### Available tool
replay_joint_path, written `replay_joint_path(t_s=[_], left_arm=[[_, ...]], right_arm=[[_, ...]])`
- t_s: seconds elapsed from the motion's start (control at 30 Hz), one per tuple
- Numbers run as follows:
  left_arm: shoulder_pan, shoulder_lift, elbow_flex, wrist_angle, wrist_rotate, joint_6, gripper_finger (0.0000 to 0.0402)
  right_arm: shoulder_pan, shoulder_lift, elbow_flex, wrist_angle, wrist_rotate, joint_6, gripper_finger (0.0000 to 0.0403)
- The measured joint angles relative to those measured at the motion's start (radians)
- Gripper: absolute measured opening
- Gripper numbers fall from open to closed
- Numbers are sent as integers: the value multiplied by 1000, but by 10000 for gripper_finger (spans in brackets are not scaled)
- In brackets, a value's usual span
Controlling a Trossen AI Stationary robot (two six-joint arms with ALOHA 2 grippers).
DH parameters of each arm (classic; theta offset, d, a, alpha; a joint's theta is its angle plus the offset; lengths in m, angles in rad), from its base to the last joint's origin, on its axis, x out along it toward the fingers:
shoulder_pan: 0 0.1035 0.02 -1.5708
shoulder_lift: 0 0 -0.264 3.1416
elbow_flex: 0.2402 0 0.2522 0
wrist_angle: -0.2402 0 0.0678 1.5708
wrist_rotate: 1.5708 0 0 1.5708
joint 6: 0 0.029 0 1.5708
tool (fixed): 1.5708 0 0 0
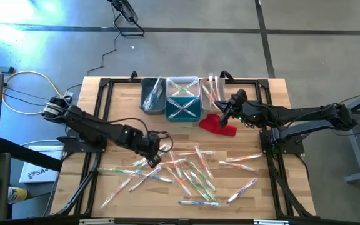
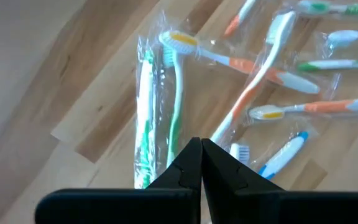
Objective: Pick & Place Toothbrushes
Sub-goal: Put the green toothbrush into the transparent bin
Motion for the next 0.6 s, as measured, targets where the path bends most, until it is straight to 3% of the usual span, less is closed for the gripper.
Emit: replay_joint_path(t_s=[0.6], left_arm=[[1,2,0,31,-38,-1,5]], right_arm=[[0,0,0,-32,0,0,5]])
